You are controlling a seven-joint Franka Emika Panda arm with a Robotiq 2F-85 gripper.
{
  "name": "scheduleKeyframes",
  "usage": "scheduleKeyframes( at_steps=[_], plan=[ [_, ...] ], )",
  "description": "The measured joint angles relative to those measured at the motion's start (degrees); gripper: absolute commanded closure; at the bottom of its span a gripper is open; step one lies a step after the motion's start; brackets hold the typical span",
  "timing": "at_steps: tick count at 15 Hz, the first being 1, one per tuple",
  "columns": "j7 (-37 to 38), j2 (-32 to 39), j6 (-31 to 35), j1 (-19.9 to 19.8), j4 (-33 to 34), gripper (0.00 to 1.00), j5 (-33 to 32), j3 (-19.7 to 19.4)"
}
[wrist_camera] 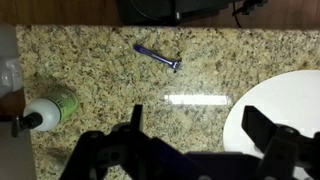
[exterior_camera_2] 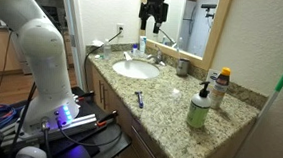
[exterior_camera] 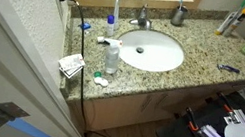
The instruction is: Move the white tube to the right side of the sink counter
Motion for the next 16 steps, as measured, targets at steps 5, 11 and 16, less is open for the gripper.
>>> scheduleKeyframes(
  at_steps=[5, 11, 16],
  plan=[
    [0.0, 0.0, 0.0, 0.0, 0.0, 0.00, 0.0, 0.0],
    [-2.1, 0.3, 0.0, 4.3, -2.9, 0.00, 4.8, 3.2],
    [-1.6, 0.3, 0.5, 12.6, -2.7, 0.00, 14.8, 9.9]
  ],
)
